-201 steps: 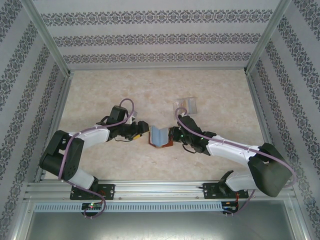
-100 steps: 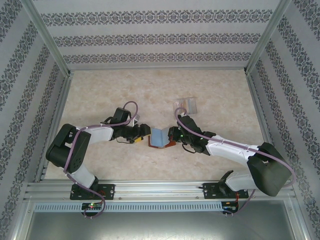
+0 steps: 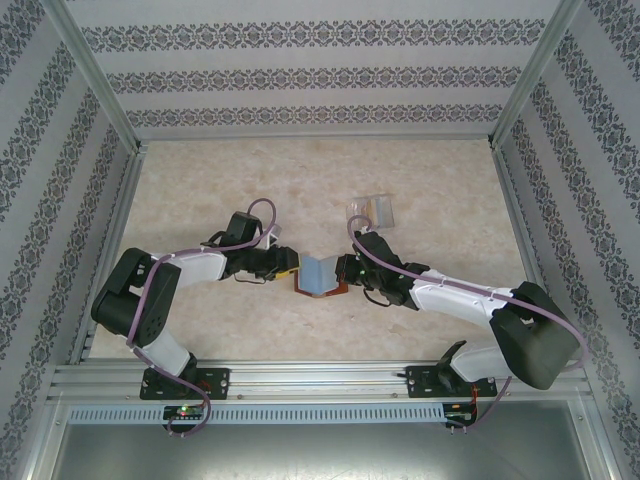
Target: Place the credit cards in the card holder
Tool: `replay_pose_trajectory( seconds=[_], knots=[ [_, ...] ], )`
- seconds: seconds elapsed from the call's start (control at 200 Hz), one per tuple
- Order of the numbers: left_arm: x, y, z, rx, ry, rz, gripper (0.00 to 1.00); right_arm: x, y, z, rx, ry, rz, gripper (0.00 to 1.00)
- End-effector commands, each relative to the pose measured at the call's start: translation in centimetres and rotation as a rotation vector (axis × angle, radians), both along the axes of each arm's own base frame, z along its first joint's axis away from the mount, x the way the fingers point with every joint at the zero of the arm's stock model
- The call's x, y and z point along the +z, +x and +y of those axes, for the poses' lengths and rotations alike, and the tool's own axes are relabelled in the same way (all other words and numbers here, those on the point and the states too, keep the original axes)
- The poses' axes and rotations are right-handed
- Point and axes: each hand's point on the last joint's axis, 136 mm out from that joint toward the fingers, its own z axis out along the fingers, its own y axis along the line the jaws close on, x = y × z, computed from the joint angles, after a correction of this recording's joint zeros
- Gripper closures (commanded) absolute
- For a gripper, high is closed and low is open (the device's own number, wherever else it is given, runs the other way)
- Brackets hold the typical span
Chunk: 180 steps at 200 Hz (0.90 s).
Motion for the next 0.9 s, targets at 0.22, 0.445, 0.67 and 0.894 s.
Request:
replay_pose_trajectory(
  seconds=[0.22, 0.445, 0.67, 0.894],
  knots=[
    [1.5, 0.6, -0.9, -0.042, -0.026, -0.065, 0.79, 1.0, 0.3, 0.9, -0.001, 0.038, -0.017, 1.0],
    [1.5, 0.6, -1.0, -0.051, -0.025, -0.062, 0.71, 1.2, 0.3, 1.1, 0.007, 0.043, -0.019, 1.0],
    [1.5, 0.5, -1.0, -0.056, -0.027, -0.06, 0.73, 1.0, 0.3, 1.1, 0.005, 0.042, -0.017, 1.0],
    [1.3, 0.5, -1.0, -0.057, -0.027, -0.059, 0.83, 1.1, 0.3, 1.2, 0.004, 0.047, -0.018, 1.0]
  ],
)
